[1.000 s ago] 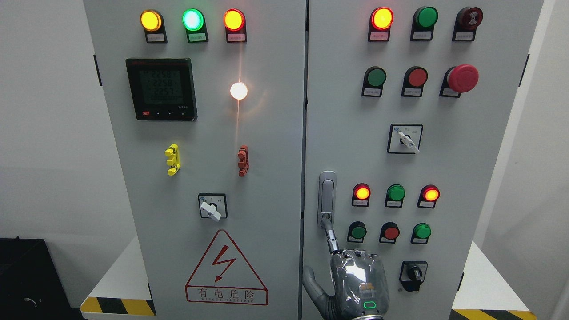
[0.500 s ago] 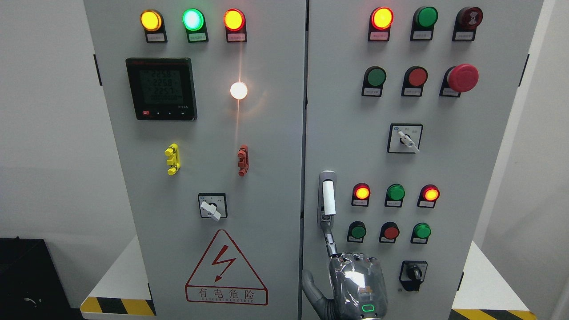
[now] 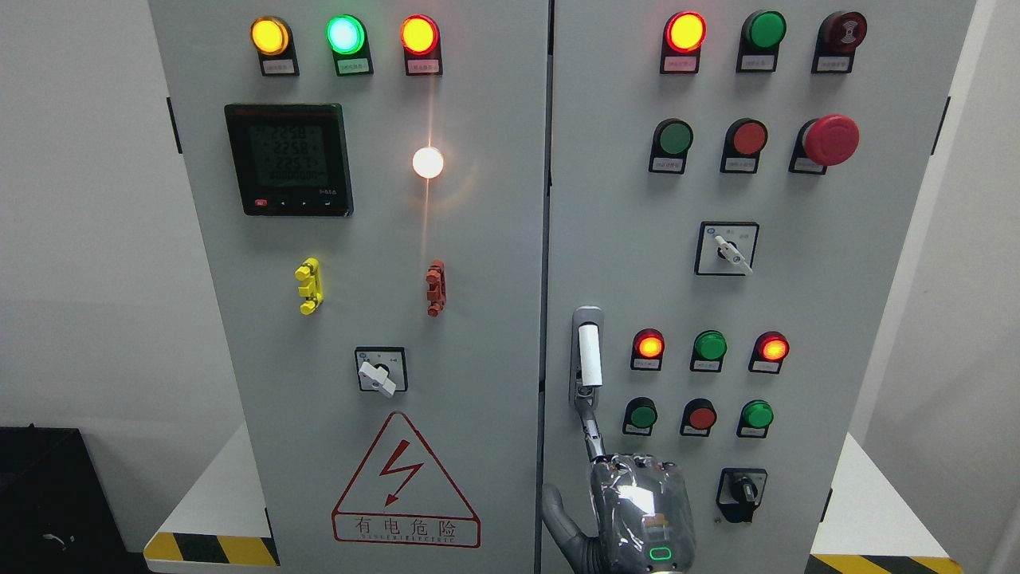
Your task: Release door handle
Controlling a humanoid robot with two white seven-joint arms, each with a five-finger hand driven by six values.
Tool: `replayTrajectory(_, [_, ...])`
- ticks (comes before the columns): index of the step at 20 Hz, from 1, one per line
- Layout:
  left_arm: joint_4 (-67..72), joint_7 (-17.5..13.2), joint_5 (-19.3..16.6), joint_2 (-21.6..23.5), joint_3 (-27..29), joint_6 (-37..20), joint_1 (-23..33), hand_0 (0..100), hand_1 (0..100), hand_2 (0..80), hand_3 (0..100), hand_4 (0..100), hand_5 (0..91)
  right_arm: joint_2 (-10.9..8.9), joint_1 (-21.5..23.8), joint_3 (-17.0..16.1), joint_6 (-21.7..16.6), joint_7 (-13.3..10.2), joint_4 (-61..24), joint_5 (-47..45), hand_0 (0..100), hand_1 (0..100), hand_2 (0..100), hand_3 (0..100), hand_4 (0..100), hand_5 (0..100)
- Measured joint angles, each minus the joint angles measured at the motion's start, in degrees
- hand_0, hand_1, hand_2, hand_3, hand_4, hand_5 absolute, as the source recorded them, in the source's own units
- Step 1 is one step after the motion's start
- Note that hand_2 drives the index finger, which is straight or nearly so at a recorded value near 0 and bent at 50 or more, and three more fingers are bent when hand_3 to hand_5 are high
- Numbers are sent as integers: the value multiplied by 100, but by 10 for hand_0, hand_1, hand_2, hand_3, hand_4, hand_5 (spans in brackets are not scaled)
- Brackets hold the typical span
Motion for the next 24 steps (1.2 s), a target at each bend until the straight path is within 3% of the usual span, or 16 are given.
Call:
replayTrajectory(19, [0,0,0,0,0,0,0,120,556,0,0,0,0,-17,-1,-30,-15,-29,-163,14,471,243,21,997,973,983])
replayTrajectory(24, [-1,0,1,0,0,0,0,120,556,0,0,0,0,-21,16,-33,-25,-41,-239,12,472,248,113,1000,968,985])
